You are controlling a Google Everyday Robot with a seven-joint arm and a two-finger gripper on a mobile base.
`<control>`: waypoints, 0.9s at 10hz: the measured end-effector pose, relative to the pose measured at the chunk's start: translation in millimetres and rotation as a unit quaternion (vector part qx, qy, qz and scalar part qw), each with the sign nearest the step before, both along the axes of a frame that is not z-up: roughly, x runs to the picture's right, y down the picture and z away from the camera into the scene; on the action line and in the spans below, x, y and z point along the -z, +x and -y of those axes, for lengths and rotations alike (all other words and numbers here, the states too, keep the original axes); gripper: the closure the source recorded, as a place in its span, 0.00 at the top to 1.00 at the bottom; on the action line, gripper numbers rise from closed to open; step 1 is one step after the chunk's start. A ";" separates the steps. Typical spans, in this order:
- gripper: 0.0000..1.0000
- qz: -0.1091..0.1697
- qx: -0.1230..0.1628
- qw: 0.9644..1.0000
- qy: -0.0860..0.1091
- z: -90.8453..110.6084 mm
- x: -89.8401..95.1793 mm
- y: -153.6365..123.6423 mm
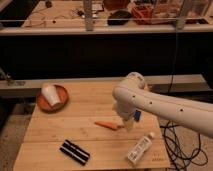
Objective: Move the arm in a circular motion
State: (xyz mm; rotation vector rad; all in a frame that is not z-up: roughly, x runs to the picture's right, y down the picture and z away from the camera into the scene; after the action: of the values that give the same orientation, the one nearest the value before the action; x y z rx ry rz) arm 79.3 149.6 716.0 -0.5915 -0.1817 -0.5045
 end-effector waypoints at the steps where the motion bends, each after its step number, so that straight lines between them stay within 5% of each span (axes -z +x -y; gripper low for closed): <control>1: 0.80 0.005 0.009 1.000 0.000 0.6 -1.4 -8.1; 9: 0.80 0.033 0.063 0.997 0.003 13.8 -10.3 -51.4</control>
State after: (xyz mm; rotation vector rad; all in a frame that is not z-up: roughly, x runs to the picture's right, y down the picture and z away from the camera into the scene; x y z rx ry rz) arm 27.9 135.7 726.3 -0.5839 -0.2069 -0.6460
